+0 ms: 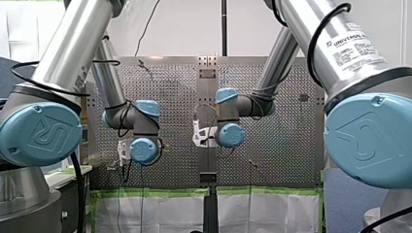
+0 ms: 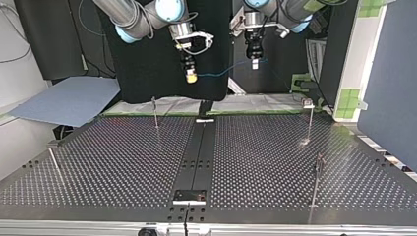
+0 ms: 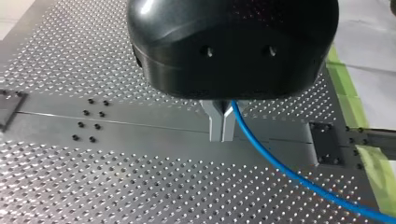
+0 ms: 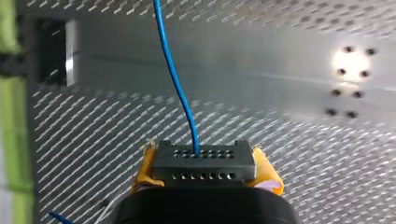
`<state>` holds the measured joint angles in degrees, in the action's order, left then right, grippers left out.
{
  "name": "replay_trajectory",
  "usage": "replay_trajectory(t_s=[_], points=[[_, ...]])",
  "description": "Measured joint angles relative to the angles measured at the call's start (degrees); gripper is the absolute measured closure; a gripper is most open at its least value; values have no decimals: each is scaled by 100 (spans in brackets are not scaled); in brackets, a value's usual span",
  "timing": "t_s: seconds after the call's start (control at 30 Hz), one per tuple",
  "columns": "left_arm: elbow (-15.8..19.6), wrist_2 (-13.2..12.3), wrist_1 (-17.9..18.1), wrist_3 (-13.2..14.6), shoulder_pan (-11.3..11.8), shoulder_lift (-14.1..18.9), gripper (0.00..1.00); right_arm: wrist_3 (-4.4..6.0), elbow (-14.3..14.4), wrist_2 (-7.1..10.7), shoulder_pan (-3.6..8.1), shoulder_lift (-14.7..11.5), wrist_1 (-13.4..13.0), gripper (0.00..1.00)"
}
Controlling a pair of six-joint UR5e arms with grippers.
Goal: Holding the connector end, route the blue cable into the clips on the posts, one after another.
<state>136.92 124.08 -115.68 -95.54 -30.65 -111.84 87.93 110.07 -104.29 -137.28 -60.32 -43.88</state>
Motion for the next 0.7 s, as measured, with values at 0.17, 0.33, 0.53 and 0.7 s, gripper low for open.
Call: replay_trajectory(t_s=[0.17, 0.33, 0.53, 0.7], points=[[-40, 11, -315, 0, 78, 313, 100, 7, -222, 235, 3, -276, 262, 100], [-132, 30, -587, -34, 176, 590, 100, 7, -469, 314, 4, -596, 484, 100], [-222, 37, -927, -53, 253, 930, 100, 23, -656, 371, 5, -714, 546, 100], [-461, 54, -1212, -73, 431, 1210, 100, 69, -731, 470, -1, -713, 580, 100]])
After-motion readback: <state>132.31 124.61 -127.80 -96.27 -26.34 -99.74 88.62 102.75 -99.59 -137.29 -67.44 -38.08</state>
